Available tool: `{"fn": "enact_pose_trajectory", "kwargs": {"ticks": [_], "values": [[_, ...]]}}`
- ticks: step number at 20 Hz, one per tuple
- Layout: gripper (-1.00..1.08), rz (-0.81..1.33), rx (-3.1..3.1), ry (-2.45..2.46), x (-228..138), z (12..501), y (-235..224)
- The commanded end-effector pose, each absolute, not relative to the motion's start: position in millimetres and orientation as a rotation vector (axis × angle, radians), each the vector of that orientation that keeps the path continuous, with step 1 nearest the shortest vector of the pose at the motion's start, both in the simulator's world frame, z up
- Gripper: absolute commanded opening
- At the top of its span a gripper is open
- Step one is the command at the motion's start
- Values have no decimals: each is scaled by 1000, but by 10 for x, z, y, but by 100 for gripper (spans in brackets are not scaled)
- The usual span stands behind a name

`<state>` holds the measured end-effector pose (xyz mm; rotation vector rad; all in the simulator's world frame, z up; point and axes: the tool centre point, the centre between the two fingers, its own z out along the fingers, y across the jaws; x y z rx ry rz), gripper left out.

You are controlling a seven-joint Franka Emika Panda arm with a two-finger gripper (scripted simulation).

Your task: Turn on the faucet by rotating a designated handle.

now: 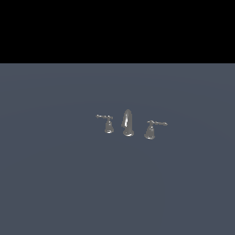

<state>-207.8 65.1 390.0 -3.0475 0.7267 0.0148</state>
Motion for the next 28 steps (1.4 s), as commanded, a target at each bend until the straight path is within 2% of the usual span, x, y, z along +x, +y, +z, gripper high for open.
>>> {"fn": "enact_pose_trajectory", "kwargs": {"ticks": [1,14,28], "values": [[-100,14,-3025,811,-1980,3770,737],[-100,15,-2883,1214,-1409,3127,1071],[-100,14,-2697,1579,-786,2515,1226]]}}
